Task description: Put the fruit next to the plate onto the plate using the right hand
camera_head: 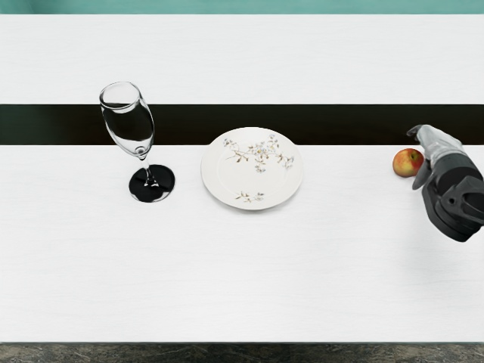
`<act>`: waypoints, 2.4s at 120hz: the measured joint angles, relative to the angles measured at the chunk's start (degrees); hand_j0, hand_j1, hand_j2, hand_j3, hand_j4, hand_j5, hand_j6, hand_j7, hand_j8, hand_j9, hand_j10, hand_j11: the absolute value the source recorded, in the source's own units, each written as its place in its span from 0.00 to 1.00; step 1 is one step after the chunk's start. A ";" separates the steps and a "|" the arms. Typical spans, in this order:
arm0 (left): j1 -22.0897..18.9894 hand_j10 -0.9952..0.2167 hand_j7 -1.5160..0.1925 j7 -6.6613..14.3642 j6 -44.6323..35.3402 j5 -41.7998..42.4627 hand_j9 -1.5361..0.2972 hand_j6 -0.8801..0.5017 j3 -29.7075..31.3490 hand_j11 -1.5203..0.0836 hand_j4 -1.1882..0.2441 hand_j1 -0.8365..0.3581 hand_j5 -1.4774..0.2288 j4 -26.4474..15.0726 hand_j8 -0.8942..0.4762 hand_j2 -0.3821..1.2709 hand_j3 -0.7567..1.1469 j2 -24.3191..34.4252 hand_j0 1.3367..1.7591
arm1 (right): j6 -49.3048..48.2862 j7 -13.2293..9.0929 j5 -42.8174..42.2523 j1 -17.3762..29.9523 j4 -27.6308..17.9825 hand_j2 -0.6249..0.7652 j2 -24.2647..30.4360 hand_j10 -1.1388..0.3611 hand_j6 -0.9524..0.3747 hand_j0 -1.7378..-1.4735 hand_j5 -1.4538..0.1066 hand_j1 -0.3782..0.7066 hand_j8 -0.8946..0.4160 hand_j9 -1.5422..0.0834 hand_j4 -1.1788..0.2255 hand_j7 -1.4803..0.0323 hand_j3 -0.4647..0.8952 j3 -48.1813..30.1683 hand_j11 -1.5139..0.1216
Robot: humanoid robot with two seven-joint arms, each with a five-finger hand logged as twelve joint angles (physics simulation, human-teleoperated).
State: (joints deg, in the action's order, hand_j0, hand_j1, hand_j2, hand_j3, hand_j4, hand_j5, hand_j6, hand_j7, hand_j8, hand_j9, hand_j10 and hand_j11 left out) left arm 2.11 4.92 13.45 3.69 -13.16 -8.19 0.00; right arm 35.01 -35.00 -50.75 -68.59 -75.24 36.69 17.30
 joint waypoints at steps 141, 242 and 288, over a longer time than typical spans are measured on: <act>0.18 0.82 0.89 0.00 0.00 0.00 0.84 0.64 0.14 0.95 0.83 0.99 0.87 -0.07 0.65 0.23 0.40 0.00 0.76 | 0.00 -0.01 -0.22 2.11 5.46 0.41 -4.16 0.53 0.45 0.32 0.64 0.41 0.42 0.67 0.59 0.68 0.36 0.16 0.65; 0.09 0.82 0.89 0.00 0.00 0.00 0.84 0.64 -0.02 0.95 0.83 0.99 0.87 -0.07 0.65 0.23 0.40 0.00 0.76 | -0.14 -0.02 -0.10 2.06 5.34 0.38 -4.25 0.44 0.39 0.31 0.53 0.54 0.32 0.57 0.50 0.57 0.34 -0.02 0.55; 0.09 0.82 0.89 0.00 0.00 0.00 0.84 0.64 0.01 0.95 0.83 0.99 0.87 -0.05 0.65 0.23 0.40 0.00 0.76 | -0.32 -0.07 -0.15 1.92 5.10 0.47 -4.26 0.38 0.42 0.32 0.45 0.58 0.32 0.49 0.46 0.49 0.34 -0.13 0.47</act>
State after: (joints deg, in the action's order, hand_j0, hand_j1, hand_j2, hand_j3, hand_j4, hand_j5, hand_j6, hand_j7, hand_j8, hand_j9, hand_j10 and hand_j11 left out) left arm 2.20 4.92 13.45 3.69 -13.15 -8.24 0.00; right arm 34.69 -35.07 -50.89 -66.67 -70.13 32.43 17.17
